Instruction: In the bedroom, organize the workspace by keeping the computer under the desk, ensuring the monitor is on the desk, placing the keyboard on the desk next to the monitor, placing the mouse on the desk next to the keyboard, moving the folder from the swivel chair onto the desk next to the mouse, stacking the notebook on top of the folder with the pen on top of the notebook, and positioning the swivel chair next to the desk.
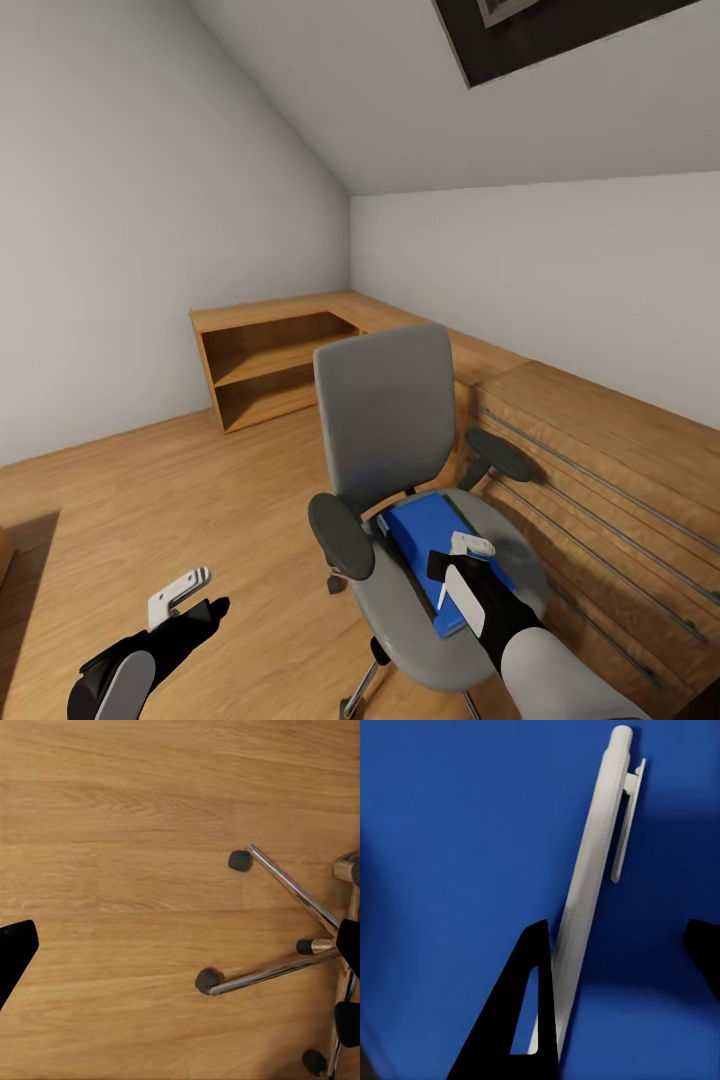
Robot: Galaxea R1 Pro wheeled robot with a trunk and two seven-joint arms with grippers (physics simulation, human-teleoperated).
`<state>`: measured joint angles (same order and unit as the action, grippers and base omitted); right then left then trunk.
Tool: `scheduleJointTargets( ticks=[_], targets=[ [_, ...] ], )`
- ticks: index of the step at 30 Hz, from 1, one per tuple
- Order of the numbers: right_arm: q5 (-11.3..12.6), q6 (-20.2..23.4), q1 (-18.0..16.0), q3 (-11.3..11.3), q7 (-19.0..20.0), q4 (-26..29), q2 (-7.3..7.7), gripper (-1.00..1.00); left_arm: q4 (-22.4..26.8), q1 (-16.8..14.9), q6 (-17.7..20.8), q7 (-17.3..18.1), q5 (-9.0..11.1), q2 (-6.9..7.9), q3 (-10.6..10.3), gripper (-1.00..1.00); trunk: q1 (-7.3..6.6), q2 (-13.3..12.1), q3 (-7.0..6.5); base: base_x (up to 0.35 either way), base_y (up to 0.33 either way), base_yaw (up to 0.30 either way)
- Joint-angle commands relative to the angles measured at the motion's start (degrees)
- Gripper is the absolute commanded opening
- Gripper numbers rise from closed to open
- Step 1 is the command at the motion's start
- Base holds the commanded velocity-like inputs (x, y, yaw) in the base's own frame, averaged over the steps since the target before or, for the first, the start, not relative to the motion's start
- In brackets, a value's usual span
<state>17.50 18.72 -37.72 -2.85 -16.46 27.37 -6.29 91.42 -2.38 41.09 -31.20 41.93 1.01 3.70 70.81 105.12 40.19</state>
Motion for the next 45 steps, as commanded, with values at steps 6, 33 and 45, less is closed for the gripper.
scheduleJointTargets(
  ticks=[6,33,45],
  targets=[
    [0.98,-0.01,0.02,-0.22,-0.50,-2.59,0.03,-1.00,0.07,-0.04,0.13,-0.53,0.61,0.04,-0.01,1.00,0.00,0.02,0.07,0.000,0.000,0.000],
    [0.78,-0.49,0.02,-0.70,-2.11,-2.59,-0.08,-1.00,0.07,-0.07,0.13,-0.52,0.59,0.04,-0.01,1.00,0.00,0.02,0.07,0.000,0.000,0.000],
    [0.69,-0.61,0.02,-0.84,-2.52,-2.59,-0.21,-1.00,0.07,-0.04,0.13,-0.44,0.53,0.05,-0.01,1.00,0.00,0.02,0.07,0.000,0.000,0.000]
  ],
)
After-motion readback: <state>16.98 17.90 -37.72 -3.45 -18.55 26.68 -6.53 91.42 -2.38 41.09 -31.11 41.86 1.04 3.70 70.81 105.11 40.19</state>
